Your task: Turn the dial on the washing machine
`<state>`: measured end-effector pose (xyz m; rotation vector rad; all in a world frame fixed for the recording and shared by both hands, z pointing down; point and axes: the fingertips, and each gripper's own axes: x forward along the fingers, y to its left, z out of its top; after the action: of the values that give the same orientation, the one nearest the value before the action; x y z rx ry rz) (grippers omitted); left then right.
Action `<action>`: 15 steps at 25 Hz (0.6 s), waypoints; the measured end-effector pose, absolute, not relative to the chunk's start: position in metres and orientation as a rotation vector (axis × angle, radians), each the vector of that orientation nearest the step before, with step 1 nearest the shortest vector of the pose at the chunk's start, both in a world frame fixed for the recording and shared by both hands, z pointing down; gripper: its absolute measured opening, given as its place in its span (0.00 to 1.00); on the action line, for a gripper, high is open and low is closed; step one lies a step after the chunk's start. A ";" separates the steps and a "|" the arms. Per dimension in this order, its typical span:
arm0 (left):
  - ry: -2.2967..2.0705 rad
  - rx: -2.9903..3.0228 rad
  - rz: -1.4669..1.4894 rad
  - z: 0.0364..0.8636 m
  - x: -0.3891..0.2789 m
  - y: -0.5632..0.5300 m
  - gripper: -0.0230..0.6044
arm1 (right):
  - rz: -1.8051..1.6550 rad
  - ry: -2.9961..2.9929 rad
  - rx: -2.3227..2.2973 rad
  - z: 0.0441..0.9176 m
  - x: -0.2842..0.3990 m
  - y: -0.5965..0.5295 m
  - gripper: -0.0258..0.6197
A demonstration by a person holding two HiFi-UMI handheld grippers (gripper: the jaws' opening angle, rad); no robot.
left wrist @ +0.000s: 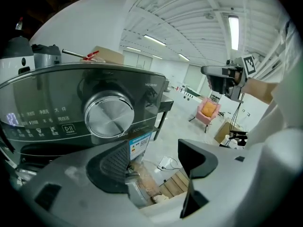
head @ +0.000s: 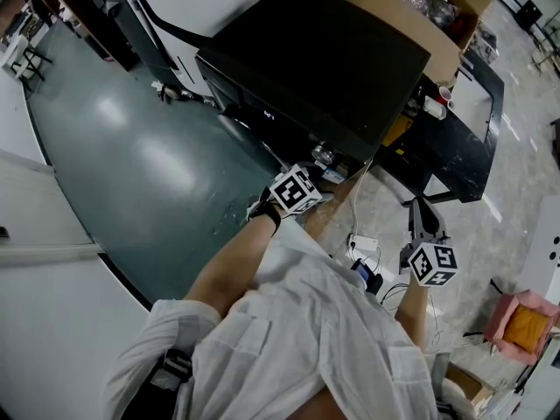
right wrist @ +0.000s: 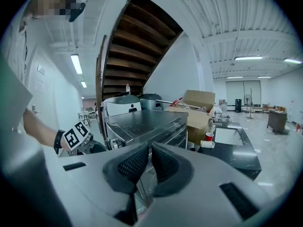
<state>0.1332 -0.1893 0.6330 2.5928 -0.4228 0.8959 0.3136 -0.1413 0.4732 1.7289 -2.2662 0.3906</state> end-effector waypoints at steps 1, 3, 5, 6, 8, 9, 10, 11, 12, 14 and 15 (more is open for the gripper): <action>-0.417 2.593 0.895 0.633 0.133 -0.188 0.55 | 0.391 -2.265 1.733 0.473 0.315 -0.141 0.08; -0.421 2.594 0.882 0.630 0.131 -0.188 0.55 | 0.390 -2.265 1.736 0.474 0.316 -0.141 0.08; -0.440 2.593 0.854 0.626 0.129 -0.192 0.55 | 0.389 -2.268 1.735 0.474 0.315 -0.142 0.08; -0.451 2.594 0.841 0.623 0.127 -0.194 0.55 | 0.388 -2.271 1.734 0.474 0.314 -0.143 0.08; -0.474 2.595 0.820 0.617 0.123 -0.196 0.55 | 0.386 -2.278 1.732 0.473 0.313 -0.144 0.08; -0.489 2.595 0.802 0.613 0.120 -0.197 0.55 | 0.385 -2.283 1.731 0.472 0.313 -0.145 0.08; -0.508 2.593 0.776 0.608 0.116 -0.199 0.55 | 0.384 -2.288 1.731 0.472 0.312 -0.145 0.08; -0.531 2.590 0.742 0.603 0.111 -0.200 0.55 | 0.383 -2.294 1.730 0.471 0.310 -0.146 0.08; -0.558 2.586 0.704 0.597 0.104 -0.203 0.55 | 0.381 -2.300 1.729 0.471 0.309 -0.146 0.08; -0.622 2.578 0.635 0.585 0.085 -0.208 0.55 | 0.379 -2.312 1.727 0.470 0.307 -0.147 0.08; -0.659 2.575 0.603 0.578 0.075 -0.211 0.55 | 0.379 -2.318 1.726 0.470 0.305 -0.148 0.08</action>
<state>0.0747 -0.2113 0.5783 2.5750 -0.6592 0.6026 0.3054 -0.1479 0.4704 1.7263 -2.3179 0.3788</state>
